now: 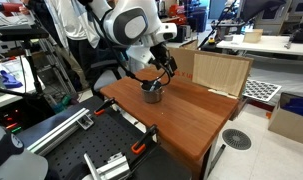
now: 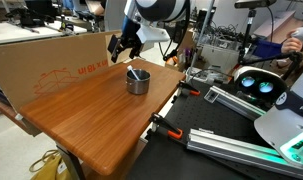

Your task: Pick the marker and put it in the pot

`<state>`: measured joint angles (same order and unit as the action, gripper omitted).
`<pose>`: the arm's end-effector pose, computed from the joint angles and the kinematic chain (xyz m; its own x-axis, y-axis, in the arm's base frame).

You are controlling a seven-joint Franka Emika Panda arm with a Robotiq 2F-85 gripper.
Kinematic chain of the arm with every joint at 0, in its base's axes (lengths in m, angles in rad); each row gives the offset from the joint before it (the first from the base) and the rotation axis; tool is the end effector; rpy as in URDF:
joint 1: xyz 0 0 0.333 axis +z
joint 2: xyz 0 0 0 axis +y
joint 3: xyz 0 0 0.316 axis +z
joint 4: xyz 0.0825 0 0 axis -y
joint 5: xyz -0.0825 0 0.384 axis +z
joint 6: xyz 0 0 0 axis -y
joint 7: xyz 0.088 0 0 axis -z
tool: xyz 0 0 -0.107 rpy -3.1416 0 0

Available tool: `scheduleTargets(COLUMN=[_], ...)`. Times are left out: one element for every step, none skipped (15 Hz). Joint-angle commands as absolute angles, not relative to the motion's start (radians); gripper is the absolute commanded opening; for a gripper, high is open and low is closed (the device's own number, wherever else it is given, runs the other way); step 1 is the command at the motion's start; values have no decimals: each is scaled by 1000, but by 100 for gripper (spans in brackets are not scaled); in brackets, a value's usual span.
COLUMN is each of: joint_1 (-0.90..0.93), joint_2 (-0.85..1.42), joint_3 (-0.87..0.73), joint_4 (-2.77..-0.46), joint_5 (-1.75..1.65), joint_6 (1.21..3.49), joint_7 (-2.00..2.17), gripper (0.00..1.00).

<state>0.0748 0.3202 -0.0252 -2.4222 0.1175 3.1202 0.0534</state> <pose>0.5236 0.0157 0.2181 0.9233 -0.1204 0.3647 -0.1068 -0.9926 -0.0572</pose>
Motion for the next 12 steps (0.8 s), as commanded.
scheduleTargets(joint_1=[106, 109, 108, 110, 107, 105, 104, 101, 101, 101, 99, 85], joint_2=[308, 305, 297, 288, 272, 251, 231, 205, 174, 146, 110, 76], joint_3=[-65, -69, -70, -73, -70, -68, -69, -69, -74, -80, -86, -75], joint_4=[-2408, -2402, -2401, -2399, -2401, -2405, -2408, -2415, -2422, -2425, -2429, -2432], joint_5=[86, 80, 76, 72, 71, 69, 63, 56, 41, 18, -14, -21], joint_6=[3049, 3028, 3007, 2986, 2958, 2931, 2902, 2873, 2838, 2798, 2737, 2680], joint_7=[101, 109, 115, 122, 128, 134, 142, 150, 164, 186, 211, 213], gripper=[100, 100, 100, 100, 100, 100, 100, 100, 100, 100, 100, 100])
